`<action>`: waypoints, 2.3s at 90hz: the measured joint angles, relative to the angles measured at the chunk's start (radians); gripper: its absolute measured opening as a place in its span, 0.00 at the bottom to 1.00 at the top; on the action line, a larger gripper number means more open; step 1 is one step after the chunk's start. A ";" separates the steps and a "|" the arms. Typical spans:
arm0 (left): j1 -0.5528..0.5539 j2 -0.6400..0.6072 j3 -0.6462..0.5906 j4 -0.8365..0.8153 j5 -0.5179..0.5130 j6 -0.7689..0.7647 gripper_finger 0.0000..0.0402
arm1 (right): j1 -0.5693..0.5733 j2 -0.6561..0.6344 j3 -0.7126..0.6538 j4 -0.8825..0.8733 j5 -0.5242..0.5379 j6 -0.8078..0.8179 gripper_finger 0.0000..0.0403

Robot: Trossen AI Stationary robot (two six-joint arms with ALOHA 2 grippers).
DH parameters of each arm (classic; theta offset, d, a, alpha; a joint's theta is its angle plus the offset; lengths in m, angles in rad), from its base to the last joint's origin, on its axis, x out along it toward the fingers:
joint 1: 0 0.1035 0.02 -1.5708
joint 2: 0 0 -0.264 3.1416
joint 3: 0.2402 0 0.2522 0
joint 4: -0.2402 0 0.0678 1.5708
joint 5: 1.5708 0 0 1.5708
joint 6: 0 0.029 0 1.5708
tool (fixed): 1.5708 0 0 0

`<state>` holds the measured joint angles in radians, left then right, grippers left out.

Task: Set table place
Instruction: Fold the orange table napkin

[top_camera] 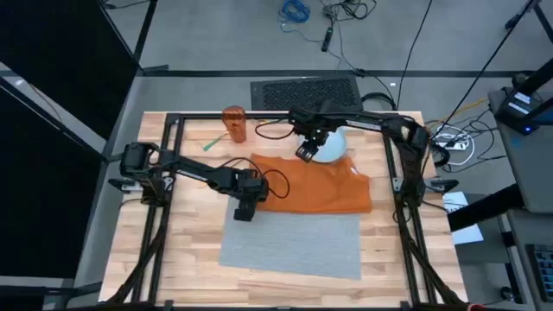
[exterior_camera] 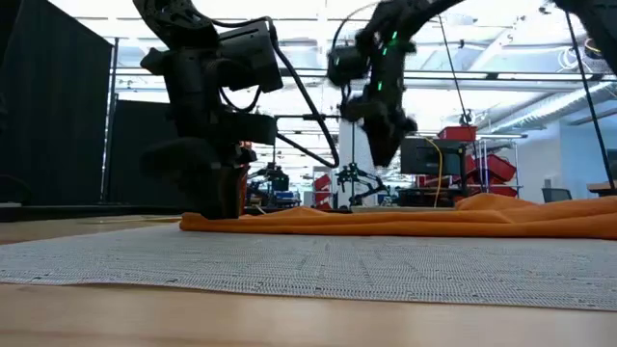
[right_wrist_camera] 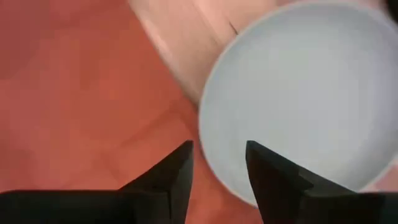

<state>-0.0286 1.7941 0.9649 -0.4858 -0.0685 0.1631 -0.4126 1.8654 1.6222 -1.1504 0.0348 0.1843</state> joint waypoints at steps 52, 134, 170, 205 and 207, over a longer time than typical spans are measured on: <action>0.000 0.000 0.000 -0.002 0.000 -0.026 0.36 | 0.541 -0.425 -0.503 0.079 0.227 0.556 0.33; 0.003 0.000 -0.002 0.005 -0.004 -0.070 0.36 | 1.115 -0.701 -0.987 0.019 0.640 1.612 0.33; 0.002 0.000 -0.001 -0.002 -0.006 -0.107 0.36 | 1.225 -0.701 -0.987 0.023 0.587 1.636 0.33; 0.003 -0.023 -0.008 0.003 -0.088 -0.154 0.36 | 1.344 -0.607 -0.987 0.117 0.576 1.753 0.33; 0.006 -0.023 -0.008 0.010 -0.095 -0.152 0.36 | 1.347 -0.599 -0.987 0.144 0.592 1.742 0.33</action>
<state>-0.0223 1.7714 0.9569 -0.4755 -0.1631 0.0109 0.9343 1.2664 0.6353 -1.0068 0.6273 1.9266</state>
